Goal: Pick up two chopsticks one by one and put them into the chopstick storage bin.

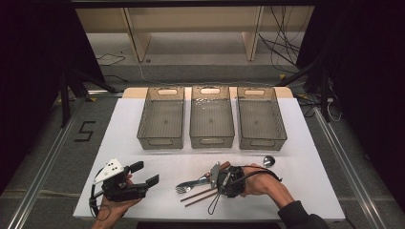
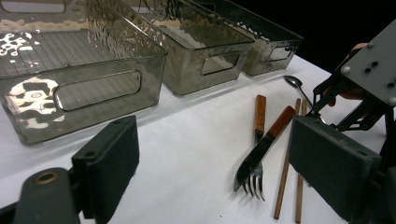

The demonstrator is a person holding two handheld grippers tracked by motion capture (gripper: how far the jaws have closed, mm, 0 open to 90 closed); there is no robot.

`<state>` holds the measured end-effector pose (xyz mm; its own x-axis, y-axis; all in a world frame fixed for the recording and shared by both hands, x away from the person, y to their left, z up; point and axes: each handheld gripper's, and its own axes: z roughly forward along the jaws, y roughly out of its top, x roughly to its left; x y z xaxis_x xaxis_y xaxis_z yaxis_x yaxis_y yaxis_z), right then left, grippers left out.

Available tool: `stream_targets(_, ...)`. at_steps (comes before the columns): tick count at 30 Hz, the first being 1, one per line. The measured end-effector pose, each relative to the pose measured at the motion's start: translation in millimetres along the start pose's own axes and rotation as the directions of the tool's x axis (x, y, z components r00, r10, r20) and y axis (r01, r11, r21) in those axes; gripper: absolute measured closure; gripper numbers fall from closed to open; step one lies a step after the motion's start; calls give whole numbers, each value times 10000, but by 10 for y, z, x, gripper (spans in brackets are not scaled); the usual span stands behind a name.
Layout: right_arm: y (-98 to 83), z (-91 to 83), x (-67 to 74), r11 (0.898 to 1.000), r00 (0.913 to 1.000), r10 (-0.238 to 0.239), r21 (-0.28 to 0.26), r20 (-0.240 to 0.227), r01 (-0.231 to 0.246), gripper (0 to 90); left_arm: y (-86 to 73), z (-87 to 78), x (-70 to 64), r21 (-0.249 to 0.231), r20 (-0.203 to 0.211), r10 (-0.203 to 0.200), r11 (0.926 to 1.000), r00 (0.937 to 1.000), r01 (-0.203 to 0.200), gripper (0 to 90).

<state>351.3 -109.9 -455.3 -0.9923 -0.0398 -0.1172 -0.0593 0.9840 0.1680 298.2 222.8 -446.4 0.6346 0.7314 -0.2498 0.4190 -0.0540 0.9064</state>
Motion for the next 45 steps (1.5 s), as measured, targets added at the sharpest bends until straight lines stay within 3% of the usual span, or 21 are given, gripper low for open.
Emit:
stream_targets(7,80,11,0,9959,9970,-766,471,-117,771,777,2,5,-5,11,5,0,10000,10000,0,161)
stream_targets(15,171,33,-25,9808,9842,-1714,867,-434,1747,806,2,5,-4,4,-5,-5,10000,10000,5,161)
stream_targets(25,210,47,-48,9690,9724,-2242,909,-651,2295,841,2,6,-3,10,-10,-12,10000,10000,12,161)
stream_targets(30,227,37,-54,9665,9702,-2321,959,-697,2381,847,3,5,-2,22,-14,-6,10000,10000,6,161)
stream_targets(35,227,-32,-44,9729,9736,-2193,612,-634,2232,850,3,0,3,40,-22,0,10000,10000,0,161)
stream_targets(39,194,-151,-62,9864,9856,-1644,3,-396,1645,851,3,-1,4,31,-28,-9,10000,10000,9,161)
stream_targets(45,155,-306,-129,9896,9945,-1050,-990,-2,1044,851,4,-1,1,4,-36,-8,10000,10000,8,161)
